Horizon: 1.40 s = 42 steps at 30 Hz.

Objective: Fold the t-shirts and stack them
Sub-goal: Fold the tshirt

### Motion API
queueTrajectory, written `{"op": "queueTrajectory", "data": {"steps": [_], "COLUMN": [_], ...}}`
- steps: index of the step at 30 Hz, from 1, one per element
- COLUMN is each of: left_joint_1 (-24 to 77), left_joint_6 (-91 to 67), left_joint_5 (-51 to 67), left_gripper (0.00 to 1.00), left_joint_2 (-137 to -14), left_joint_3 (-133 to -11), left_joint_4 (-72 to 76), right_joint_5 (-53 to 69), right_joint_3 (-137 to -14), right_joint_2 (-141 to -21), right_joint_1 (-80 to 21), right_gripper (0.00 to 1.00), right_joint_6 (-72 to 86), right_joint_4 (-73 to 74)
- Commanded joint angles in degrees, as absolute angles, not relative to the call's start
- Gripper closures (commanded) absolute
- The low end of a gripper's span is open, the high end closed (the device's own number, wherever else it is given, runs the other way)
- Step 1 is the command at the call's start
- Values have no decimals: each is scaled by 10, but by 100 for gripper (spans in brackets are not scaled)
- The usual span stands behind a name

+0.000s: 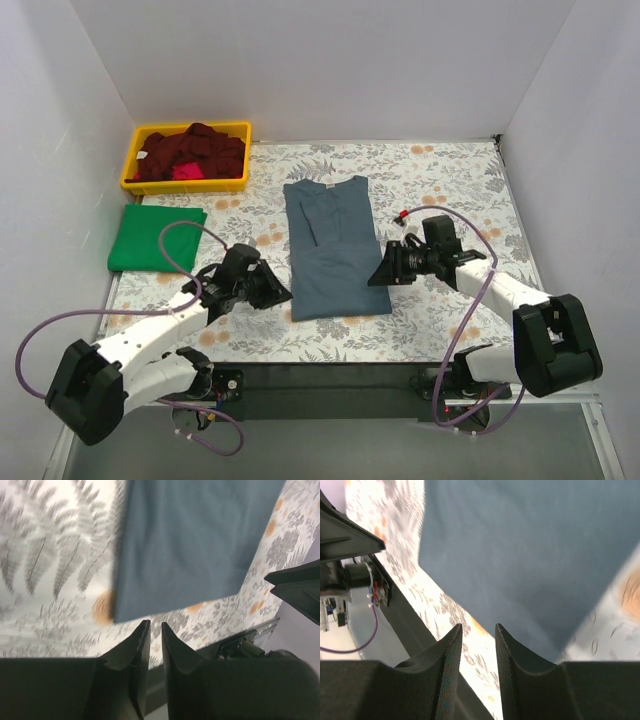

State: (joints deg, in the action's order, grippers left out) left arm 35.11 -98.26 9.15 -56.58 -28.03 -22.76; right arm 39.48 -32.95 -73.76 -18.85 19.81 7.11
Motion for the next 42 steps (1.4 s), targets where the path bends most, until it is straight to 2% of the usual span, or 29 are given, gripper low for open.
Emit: {"op": "queueTrajectory", "data": {"steps": [1,3,9,15,21,25,26,28,29,30,33,34,36,39,42], "left_joint_1": [352,343,309,247,234,233,234,236,239,243,270,292,318,363,400], "left_joint_6": [-950,-925,-886,-890,-880,-860,-857,-849,-844,-837,-815,-815,-822,-856,-896], "left_joint_5": [26,28,41,62,64,59,57,45,39,33,-24,-68,-101,-126,-134], "left_gripper": [88,92,96,98,99,87,78,70,59,54,38,34,26,23,22], "left_joint_2": [-627,-688,-844,-956,-994,-968,-959,-913,-894,-880,-829,-814,-770,-723,-682], "left_joint_3": [-338,-375,-479,-476,-474,-494,-506,-515,-523,-528,-548,-548,-534,-502,-461], "left_joint_4": [-176,-131,-83,-54,-53,-84,-105,-124,-133,-158,-242,-263,-315,-375,-415], "right_joint_5": [393,393,417,388,384,398,397,375,362,351,282,220,151,27,-21], "right_joint_3": [-389,-418,-488,-573,-579,-565,-555,-548,-546,-543,-517,-504,-489,-454,-417], "right_joint_2": [-755,-779,-903,-1058,-1123,-1081,-1065,-1010,-992,-957,-883,-865,-822,-775,-735], "right_joint_1": [-192,-192,-195,-185,-156,-153,-153,-154,-155,-163,-186,-195,-226,-268,-301], "right_gripper": [61,63,66,67,68,66,64,59,57,57,49,43,39,38,38], "right_joint_6": [213,219,254,236,231,229,229,220,213,203,166,158,148,169,201], "right_joint_4": [34,16,-76,-77,-93,-91,-88,-55,-37,-16,62,86,161,240,286]}}
